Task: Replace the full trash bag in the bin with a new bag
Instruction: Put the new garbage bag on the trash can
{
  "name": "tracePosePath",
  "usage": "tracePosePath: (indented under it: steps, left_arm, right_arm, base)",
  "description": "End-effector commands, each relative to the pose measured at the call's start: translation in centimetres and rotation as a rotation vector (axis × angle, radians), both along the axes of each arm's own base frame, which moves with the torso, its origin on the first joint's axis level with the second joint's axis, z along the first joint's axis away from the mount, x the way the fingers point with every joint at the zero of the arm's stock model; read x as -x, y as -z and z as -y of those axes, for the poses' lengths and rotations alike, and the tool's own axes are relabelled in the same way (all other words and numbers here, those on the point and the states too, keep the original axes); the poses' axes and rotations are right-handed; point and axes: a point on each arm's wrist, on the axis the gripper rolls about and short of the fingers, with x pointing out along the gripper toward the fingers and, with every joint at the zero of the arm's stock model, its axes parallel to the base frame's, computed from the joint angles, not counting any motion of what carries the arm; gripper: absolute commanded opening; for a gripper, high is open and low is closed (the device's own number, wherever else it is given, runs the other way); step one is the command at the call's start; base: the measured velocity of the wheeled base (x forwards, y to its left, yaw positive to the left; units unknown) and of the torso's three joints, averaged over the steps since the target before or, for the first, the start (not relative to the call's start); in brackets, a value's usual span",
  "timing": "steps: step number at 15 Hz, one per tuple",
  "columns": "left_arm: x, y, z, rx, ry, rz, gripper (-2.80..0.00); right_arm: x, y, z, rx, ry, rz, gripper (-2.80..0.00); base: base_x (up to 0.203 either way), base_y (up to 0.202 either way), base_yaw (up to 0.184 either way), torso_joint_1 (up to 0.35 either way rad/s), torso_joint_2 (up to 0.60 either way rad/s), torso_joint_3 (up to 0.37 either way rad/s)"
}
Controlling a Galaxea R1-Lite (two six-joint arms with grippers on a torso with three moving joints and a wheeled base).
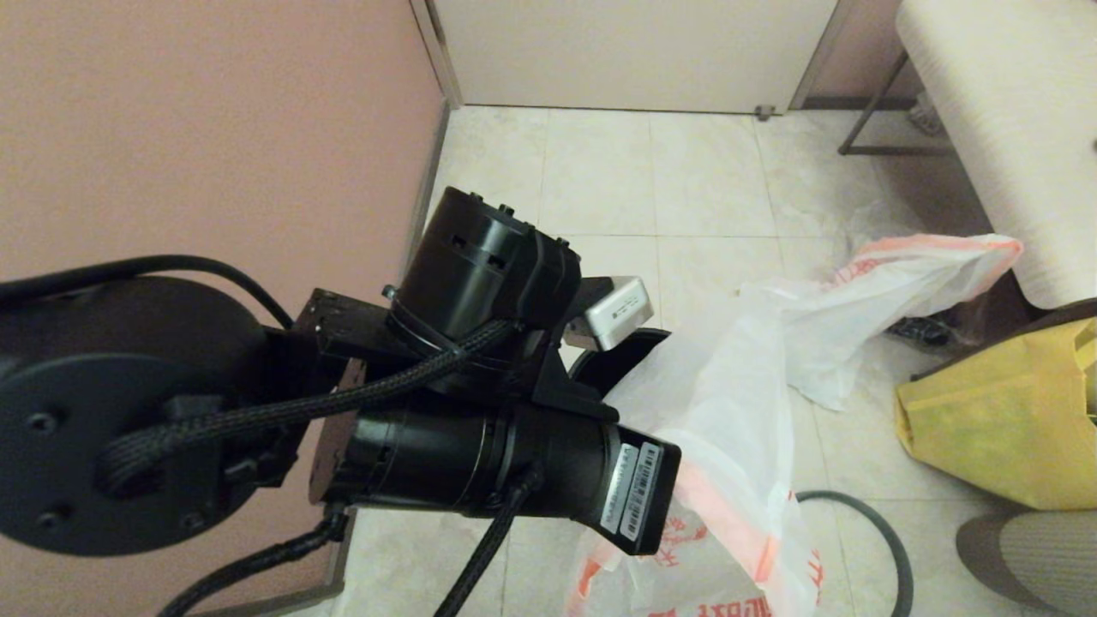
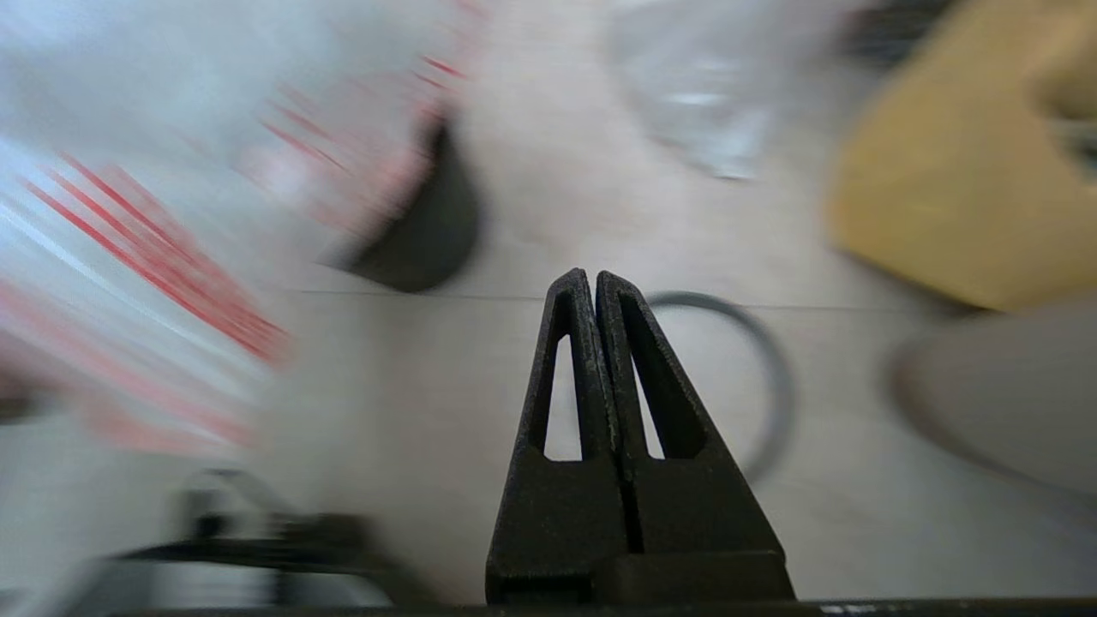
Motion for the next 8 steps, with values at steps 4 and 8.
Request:
tracePosePath:
  steps: [4,8]
  left_arm:
    - [-0.8,1.0,-0.7,-0.060,-0.040,-0.042,-2.80]
    - [-2.5,2.4,-1.9,-0.192,-0.154,-0.042,-2.80]
  right_arm:
    - [-13.7,-7.5,-0.9,-0.110,-0.128,-0.319,-2.80]
    - [-30.1,-6.6,-3.5,-0.195,-0.249,-0.450,-2.80]
  base:
    - [0.000,0.000,0.000,0.000,0.00,0.000]
    - [0.000,0.000,0.000,0.000,0.00,0.000]
